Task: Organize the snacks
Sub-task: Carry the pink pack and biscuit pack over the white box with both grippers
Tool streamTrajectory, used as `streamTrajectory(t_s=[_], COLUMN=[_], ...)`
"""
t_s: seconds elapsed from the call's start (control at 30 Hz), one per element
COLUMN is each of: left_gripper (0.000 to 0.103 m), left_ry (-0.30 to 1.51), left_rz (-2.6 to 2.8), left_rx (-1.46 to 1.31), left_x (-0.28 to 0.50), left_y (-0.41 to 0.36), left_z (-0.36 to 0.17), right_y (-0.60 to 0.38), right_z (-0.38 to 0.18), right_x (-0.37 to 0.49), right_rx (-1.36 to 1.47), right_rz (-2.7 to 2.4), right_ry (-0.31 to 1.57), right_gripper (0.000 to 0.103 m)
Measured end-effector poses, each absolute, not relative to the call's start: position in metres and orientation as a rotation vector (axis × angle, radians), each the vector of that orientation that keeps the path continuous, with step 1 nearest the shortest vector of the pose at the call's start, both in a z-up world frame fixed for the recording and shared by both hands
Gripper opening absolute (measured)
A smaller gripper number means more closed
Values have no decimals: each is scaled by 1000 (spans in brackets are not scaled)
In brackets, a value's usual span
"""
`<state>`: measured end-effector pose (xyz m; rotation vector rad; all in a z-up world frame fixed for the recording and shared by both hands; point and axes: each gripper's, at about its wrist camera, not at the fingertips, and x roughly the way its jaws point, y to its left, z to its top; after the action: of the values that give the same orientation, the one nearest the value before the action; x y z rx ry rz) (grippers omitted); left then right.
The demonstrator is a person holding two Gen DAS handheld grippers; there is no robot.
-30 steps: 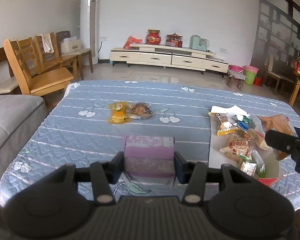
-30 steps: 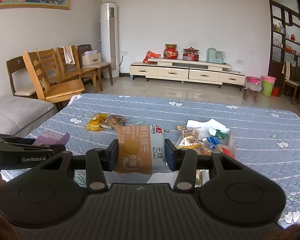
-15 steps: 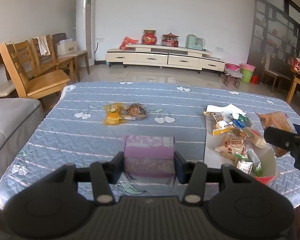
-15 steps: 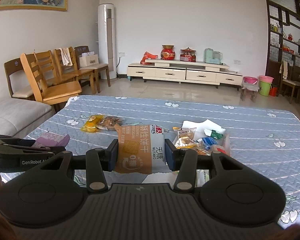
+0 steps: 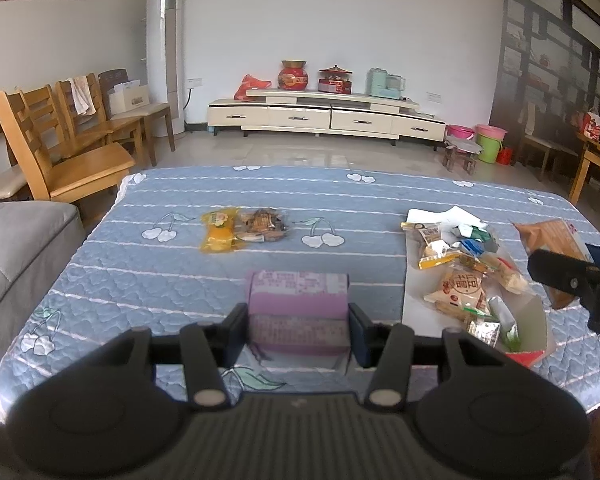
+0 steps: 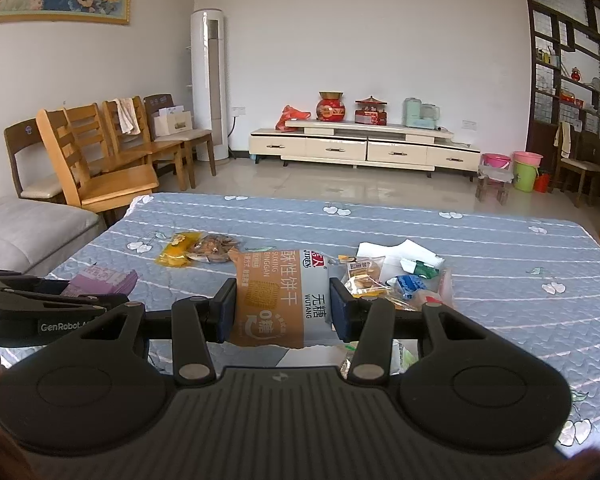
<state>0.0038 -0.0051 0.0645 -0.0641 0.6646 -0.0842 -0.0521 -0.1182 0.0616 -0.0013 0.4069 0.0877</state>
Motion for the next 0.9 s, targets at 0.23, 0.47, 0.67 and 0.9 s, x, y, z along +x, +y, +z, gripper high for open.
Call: streamTrajectory(t_s=[0.23, 0.47, 0.67, 0.9], left_gripper=[51, 51, 51, 51], left_ry=[666, 667, 670, 669], left_rz=[-95, -107, -125, -161], left_rx=[-56, -48, -40, -27], left_x=[5, 7, 9, 14], left_y=[-10, -17, -25, -41], left_z=[65, 64, 62, 62], right_y=[-119, -122, -122, -130], right_z=[60, 61, 60, 60], right_x=[-52, -52, -55, -56], right_rx=[6, 13, 18, 30], right_rz=[78, 64, 52, 15], right_ry=[409, 411, 414, 414], right_gripper=[57, 58, 58, 57])
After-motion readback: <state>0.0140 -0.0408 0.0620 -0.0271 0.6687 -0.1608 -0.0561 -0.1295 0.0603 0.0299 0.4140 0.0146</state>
